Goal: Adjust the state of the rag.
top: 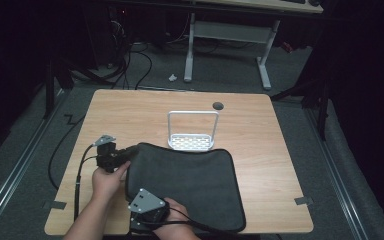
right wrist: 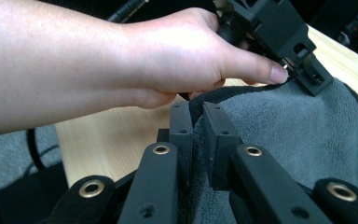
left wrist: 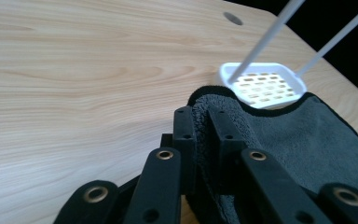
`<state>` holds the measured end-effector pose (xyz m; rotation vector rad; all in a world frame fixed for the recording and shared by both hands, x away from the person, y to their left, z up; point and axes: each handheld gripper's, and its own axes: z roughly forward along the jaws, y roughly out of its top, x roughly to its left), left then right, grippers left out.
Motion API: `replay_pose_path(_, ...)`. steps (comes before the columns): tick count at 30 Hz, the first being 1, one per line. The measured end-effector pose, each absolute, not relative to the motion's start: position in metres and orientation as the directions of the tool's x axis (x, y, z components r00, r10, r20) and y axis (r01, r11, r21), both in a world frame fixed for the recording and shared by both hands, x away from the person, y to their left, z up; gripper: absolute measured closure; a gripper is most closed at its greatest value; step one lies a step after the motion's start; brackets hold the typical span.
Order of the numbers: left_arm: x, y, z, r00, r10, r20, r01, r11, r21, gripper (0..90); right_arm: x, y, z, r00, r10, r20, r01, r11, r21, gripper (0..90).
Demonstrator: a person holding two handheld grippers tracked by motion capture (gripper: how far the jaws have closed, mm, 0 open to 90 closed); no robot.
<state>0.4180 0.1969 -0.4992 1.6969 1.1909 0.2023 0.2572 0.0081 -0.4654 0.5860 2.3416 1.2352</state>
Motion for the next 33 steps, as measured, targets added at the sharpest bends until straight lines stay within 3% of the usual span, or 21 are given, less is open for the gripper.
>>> replay_pose_path(6, 0.411, 0.228, -0.484, 0.459, 0.811, -0.362, 0.616, 0.003, 0.788, 82.6, 0.256, 0.037, -0.456, -0.839, 0.518, -0.165, 0.134, 0.491, 0.861, 83.6)
replay_pose_path(12, 0.410, 0.226, -0.477, 0.452, 0.836, -0.312, 0.615, -0.039, 0.788, 82.6, 0.254, 0.038, -0.454, -0.841, 0.511, -0.179, 0.118, 0.495, 0.861, 83.7)
replay_pose_path(18, 0.412, 0.194, -0.476, 0.461, 0.837, -0.294, 0.624, -0.070, 0.779, 82.6, 0.251, 0.019, -0.455, -0.824, 0.535, -0.189, 0.124, 0.495, 0.860, 83.7)
replay_pose_path(33, 0.415, 0.109, -0.476, 0.503, 0.828, -0.246, 0.618, -0.146, 0.772, 82.3, 0.242, -0.075, -0.465, -0.733, 0.658, -0.173, 0.210, 0.461, 0.862, 83.6)
